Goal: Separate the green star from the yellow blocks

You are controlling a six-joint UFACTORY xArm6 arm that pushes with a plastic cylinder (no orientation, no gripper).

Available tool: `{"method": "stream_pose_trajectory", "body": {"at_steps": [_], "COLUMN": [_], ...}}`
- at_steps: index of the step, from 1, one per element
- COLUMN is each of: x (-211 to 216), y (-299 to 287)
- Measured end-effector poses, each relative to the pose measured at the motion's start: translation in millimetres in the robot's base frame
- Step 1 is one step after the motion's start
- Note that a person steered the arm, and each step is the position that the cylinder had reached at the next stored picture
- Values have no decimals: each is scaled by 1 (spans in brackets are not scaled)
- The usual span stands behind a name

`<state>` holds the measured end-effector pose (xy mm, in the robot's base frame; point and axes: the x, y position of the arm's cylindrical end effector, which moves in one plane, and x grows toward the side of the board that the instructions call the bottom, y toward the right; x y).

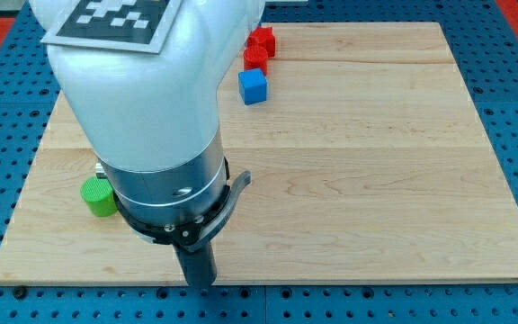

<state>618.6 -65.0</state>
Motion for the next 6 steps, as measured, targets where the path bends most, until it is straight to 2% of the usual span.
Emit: {"method": "stream_pose_trajectory", "body": {"at_steps": [1,2,6], "x": [-27,-93,-106], "y": [-13,-50,-46]}}
